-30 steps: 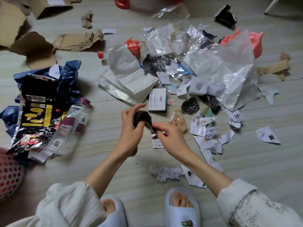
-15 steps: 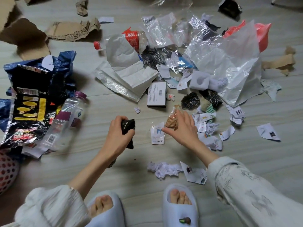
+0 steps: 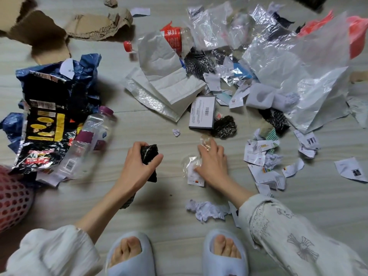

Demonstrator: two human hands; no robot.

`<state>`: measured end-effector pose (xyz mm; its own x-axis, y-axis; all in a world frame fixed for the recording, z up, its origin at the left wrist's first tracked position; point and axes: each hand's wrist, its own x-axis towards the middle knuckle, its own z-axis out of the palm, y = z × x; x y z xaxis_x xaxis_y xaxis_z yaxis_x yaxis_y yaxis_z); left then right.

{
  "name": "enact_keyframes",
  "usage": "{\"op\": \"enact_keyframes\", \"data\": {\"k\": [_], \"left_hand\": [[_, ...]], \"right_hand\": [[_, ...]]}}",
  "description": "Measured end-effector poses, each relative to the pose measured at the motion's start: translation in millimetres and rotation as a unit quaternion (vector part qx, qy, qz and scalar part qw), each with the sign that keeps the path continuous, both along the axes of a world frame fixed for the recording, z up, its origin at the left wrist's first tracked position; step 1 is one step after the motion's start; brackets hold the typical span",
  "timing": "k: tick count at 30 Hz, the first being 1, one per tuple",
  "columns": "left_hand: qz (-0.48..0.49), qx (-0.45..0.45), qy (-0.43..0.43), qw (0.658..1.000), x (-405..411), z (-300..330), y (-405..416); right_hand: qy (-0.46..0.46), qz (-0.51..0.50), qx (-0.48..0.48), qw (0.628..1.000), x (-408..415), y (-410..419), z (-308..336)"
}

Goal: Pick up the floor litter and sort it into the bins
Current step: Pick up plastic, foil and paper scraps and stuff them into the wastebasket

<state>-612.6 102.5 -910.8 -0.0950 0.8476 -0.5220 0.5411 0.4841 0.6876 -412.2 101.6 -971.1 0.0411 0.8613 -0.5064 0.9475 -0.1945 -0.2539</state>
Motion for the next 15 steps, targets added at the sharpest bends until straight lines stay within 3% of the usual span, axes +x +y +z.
{"op": "enact_keyframes", "data": {"k": [7, 15], "left_hand": [[0.002, -0.006, 0.001, 1.000, -5, -8, -7], [0.002, 0.002, -0.013, 1.000, -9, -10, -12]], "right_hand": [[0.099, -0.025, 0.005, 0.995, -14, -29, 1], [0.147, -0.091, -0.002, 0.985, -10, -32, 1]]}}
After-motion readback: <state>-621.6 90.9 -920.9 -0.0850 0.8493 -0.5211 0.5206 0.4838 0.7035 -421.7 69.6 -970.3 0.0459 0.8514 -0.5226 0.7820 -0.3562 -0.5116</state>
